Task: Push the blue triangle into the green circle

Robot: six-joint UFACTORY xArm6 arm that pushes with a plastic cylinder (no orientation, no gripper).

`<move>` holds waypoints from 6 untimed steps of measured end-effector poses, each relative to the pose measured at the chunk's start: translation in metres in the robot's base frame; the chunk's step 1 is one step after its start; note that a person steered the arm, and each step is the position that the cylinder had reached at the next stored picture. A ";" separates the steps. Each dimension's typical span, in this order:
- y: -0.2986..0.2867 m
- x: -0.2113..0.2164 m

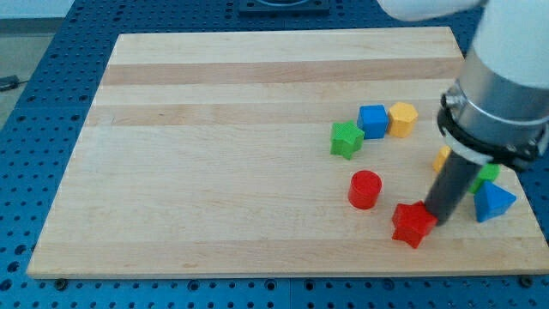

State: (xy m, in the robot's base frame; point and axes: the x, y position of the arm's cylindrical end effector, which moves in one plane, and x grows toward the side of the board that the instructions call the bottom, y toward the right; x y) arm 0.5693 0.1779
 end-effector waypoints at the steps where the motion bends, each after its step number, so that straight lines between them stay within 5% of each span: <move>1: 0.014 0.016; 3: 0.086 0.020; 6: 0.090 -0.041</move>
